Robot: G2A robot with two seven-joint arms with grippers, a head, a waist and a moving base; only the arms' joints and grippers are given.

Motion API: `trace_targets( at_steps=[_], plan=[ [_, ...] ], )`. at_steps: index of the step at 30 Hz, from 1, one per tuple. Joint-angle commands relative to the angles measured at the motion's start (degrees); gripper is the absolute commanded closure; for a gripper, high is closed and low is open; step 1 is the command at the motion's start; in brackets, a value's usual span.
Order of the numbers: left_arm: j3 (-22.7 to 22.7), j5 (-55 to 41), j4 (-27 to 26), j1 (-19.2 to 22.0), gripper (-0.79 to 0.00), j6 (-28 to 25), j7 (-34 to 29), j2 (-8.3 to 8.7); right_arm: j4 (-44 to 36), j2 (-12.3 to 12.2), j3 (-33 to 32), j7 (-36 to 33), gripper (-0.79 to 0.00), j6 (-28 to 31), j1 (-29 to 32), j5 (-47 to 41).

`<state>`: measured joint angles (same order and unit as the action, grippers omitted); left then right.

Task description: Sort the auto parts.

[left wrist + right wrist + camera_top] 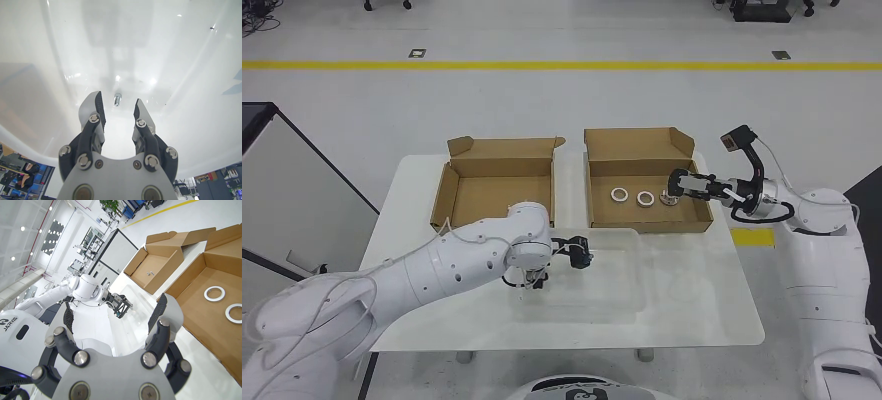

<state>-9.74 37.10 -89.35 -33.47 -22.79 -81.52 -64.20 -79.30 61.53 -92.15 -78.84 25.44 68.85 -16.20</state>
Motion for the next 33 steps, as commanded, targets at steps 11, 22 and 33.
trace_targets(
  at_steps=[11, 22, 33],
  plan=[
    [0.0, -0.4, 1.2, 0.1, -0.372, -0.3, 0.3, 0.42, 0.0, 0.0, 0.0, 0.0, -0.785, 0.0, 0.0, 0.0],
    [0.0, -0.6, 3.5, 0.0, -0.342, -1.3, 1.3, -0.22, 0.0, 0.0, 0.0, 0.0, -0.785, 0.0, 0.0, 0.0],
    [0.0, -0.7, 5.2, -0.2, 0.0, -1.6, 1.6, -0.94, 0.0, 0.0, 0.0, 0.0, -0.785, 0.0, 0.0, 0.0]
  ],
)
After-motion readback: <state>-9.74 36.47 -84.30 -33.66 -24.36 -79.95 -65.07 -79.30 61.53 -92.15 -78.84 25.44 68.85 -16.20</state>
